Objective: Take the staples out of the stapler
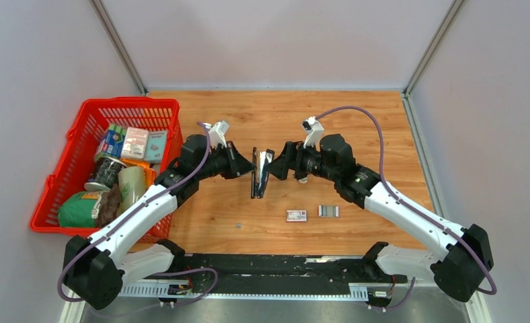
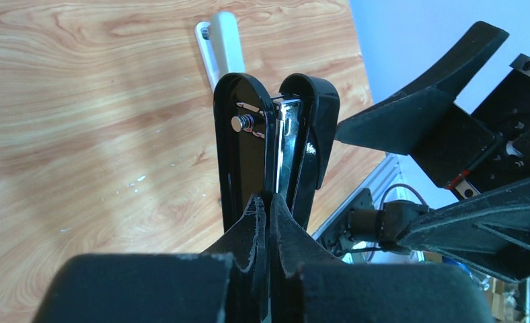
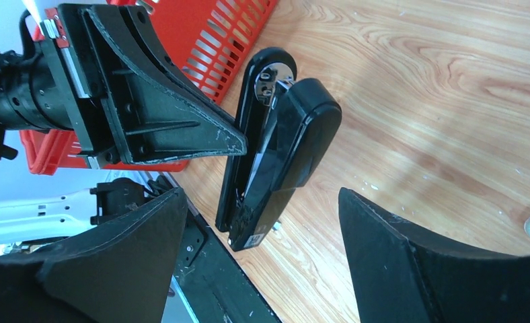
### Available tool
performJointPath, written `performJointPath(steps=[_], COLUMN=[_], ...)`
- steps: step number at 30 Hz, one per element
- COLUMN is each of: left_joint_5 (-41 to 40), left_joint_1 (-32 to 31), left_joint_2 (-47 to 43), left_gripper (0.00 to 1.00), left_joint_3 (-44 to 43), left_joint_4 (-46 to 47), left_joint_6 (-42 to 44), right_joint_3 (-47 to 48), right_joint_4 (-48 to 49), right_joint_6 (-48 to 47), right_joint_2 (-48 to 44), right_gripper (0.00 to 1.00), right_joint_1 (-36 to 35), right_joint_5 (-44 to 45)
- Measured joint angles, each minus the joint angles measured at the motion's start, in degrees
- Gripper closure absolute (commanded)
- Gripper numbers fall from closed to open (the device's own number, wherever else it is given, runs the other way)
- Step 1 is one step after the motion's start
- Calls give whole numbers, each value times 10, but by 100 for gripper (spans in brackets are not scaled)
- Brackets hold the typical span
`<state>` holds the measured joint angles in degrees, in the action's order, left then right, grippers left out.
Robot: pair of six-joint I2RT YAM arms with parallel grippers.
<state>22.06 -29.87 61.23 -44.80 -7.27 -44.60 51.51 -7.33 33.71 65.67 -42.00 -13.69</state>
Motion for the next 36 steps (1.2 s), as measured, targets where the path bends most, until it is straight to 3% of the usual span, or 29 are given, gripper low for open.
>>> performJointPath(steps=[14,20,31,36], left_joint_5=[36,52,78,84], left_joint_1=[0,0,0,0], left_joint_2=[-28,-28,-28,-31], left_gripper=[100,100,100,100], left_joint_3=[16,19,24,36], left_joint_4=[59,72,110,135], left_joint_6=[-28,-38,-63,-74], right_joint_3=[0,0,0,-2], right_joint_4=[38,63,98,101], right_joint_6=[17,26,44,47], right_joint_2=[7,9,17,17], right_gripper=[16,23,44,68], right_joint_1=[13,17,25,30], right_joint_5=[-34,-45,-65,-63])
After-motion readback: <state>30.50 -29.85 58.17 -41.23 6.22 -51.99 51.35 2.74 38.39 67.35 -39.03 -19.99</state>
